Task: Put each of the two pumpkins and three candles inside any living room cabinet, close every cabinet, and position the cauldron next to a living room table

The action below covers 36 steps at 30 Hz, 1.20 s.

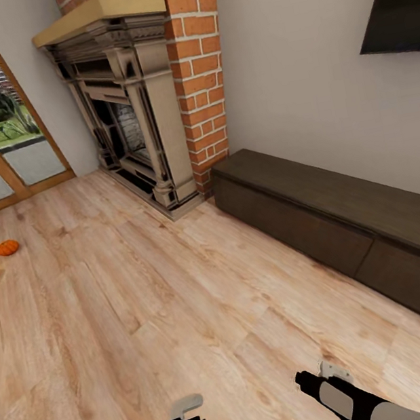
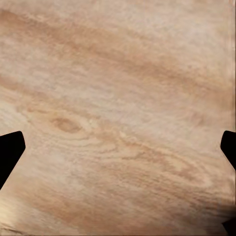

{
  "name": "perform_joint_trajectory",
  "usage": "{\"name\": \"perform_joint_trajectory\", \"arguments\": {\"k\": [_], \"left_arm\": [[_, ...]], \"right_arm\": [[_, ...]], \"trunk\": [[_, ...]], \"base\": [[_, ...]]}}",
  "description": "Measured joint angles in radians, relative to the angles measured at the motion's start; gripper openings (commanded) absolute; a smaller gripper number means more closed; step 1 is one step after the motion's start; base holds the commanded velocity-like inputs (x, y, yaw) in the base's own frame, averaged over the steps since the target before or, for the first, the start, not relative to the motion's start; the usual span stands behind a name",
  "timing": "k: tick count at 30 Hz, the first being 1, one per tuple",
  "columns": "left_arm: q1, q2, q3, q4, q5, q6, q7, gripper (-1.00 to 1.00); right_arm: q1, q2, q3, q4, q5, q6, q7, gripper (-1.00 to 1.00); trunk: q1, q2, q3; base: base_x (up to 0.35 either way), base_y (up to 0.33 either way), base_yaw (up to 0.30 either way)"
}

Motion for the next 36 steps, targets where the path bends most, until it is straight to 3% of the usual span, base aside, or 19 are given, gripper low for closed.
{"name": "perform_joint_trajectory", "arguments": {"k": [7,25,36], "left_arm": [[0.000,-0.001,-0.001,0.003,0.000,0.001,0.000,1.00],[0.000,-0.002,-0.001,0.003,0.000,0.001,-0.001,1.00],[0.000,-0.002,0.000,0.003,-0.001,0.001,-0.001,1.00]], "right_arm": [[0.000,0.000,-0.002,0.024,0.002,-0.021,0.037,1.00],[0.000,0.001,-0.002,0.050,0.005,-0.077,0.037,1.00],[0.000,0.000,-0.002,0.054,-0.002,-0.092,0.037,1.00]], "trunk": [[-0.027,0.049,0.032],[-0.096,0.175,0.116],[-0.096,0.175,0.135]], "base": [[0.000,0.000,-0.179],[0.000,0.000,-0.099],[0.000,0.000,-0.002]]}}
